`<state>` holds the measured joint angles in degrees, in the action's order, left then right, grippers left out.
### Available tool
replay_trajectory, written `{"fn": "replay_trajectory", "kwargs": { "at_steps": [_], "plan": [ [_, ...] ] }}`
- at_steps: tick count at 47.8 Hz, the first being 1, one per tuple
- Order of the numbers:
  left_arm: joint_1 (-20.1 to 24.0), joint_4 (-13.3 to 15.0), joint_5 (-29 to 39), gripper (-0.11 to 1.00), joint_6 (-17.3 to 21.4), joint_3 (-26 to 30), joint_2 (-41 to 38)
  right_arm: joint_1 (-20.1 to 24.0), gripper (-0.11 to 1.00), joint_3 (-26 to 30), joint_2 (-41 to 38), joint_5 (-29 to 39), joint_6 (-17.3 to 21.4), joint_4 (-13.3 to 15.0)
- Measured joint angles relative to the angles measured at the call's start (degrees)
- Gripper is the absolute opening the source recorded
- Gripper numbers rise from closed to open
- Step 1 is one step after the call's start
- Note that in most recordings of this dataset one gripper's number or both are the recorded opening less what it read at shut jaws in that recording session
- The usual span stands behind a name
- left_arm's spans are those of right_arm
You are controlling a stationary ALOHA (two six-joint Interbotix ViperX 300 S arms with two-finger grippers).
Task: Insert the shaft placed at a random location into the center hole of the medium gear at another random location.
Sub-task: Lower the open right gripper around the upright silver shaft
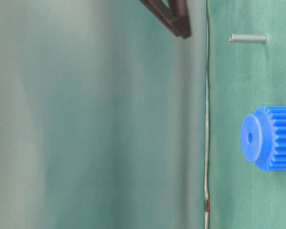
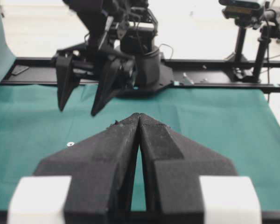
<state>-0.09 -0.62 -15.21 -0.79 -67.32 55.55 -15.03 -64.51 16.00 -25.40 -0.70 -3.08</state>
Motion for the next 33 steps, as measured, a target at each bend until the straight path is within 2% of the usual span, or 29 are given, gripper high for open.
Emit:
{"fn": "replay_trajectory", "kwargs": {
  "at_steps": [18, 33],
  "plan": [
    [0.0, 0.0, 0.3, 0.0, 0.0, 0.0, 0.0, -1.3, 0.85, 0.4, -10.4, -4.0, 0.0, -2.7],
    [0.0, 0.0, 0.4, 0.0, 0.0, -0.1, -0.1, -1.3, 0.83, 0.4, -13.3, -5.6, -0.1, -3.1]
  ]
}}
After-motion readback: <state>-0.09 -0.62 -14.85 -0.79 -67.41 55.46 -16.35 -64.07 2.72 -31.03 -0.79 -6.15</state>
